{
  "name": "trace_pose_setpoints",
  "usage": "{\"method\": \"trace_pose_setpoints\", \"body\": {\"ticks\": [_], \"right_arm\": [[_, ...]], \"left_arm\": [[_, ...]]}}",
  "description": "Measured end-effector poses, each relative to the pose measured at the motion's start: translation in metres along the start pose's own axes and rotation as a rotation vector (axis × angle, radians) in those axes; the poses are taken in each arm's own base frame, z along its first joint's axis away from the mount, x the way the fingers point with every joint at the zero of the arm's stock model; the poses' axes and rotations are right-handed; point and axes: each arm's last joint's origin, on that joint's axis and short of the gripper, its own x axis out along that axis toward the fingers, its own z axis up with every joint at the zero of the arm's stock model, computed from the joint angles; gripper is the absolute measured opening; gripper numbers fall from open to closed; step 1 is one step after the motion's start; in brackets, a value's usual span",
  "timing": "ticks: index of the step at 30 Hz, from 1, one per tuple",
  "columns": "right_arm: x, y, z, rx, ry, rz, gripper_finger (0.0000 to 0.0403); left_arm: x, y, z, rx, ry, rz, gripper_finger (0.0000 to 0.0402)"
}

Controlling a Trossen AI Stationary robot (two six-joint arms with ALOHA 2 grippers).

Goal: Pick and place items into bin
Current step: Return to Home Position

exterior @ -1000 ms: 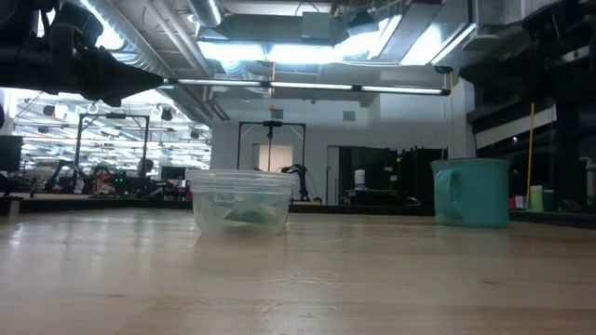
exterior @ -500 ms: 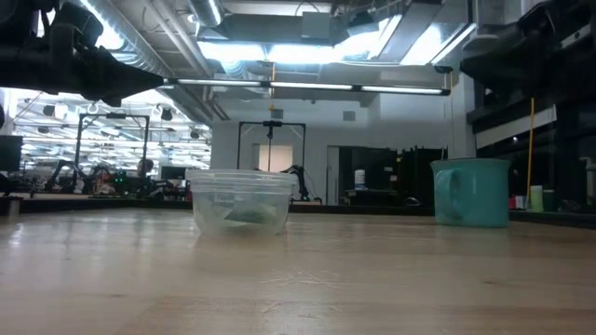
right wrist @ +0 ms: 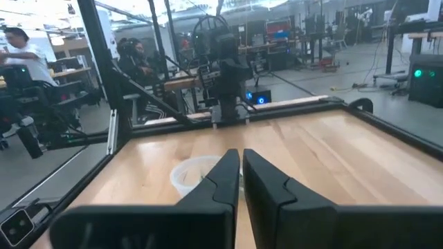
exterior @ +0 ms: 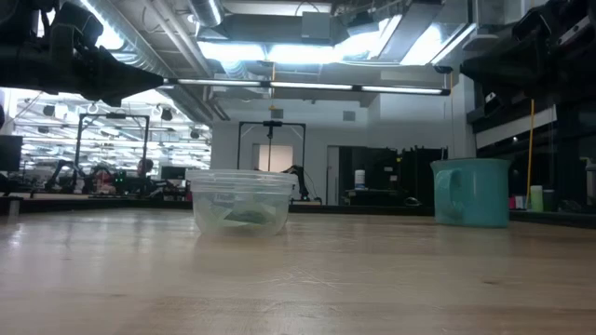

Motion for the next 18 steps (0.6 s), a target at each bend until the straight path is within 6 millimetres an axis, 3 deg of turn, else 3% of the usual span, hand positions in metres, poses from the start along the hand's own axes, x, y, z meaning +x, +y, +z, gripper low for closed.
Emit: {"method": "trace_pose_setpoints", "body": {"ticks": [18], "right_arm": [[-0.018, 0.01, -0.01, -0.137, 0.096, 0.181, 0.0026]], "left_arm": [[0.0, 0.0, 0.0, 0.0, 0.0, 0.001, 0.0004]]}}
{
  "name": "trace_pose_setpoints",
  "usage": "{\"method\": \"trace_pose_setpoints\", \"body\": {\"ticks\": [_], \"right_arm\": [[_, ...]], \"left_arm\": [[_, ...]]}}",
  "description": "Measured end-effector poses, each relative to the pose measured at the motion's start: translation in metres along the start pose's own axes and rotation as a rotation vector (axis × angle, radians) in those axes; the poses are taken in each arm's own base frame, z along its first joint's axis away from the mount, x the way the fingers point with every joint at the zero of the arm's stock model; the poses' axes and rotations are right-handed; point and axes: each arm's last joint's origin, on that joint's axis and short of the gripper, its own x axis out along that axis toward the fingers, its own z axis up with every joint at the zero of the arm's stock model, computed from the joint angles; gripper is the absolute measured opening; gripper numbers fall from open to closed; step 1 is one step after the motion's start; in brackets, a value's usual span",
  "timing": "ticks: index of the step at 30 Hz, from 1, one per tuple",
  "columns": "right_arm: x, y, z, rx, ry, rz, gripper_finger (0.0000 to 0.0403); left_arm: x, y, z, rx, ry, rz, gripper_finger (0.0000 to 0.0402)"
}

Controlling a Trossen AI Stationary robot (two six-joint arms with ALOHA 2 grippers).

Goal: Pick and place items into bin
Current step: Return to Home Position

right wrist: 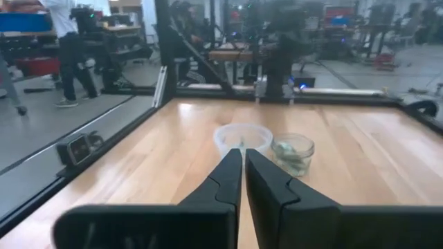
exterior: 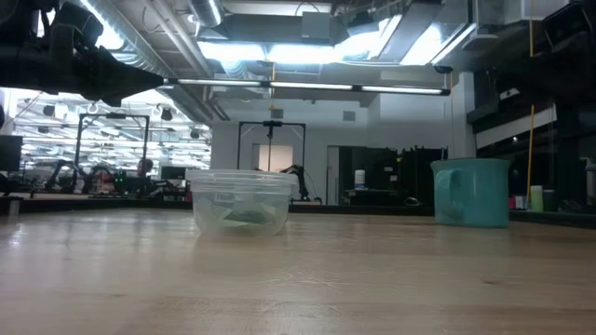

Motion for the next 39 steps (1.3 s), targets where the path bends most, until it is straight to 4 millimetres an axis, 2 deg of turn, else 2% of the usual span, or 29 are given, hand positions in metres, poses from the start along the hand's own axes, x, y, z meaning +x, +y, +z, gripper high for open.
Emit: {"method": "trace_pose_setpoints", "body": {"ticks": [39], "right_arm": [[-0.0038, 0.0002, -0.0037, 0.005, 0.029, 0.01, 0.0026]], "left_arm": [[0.0, 0.0, 0.0, 0.0, 0.0, 0.0, 0.0008]]}}
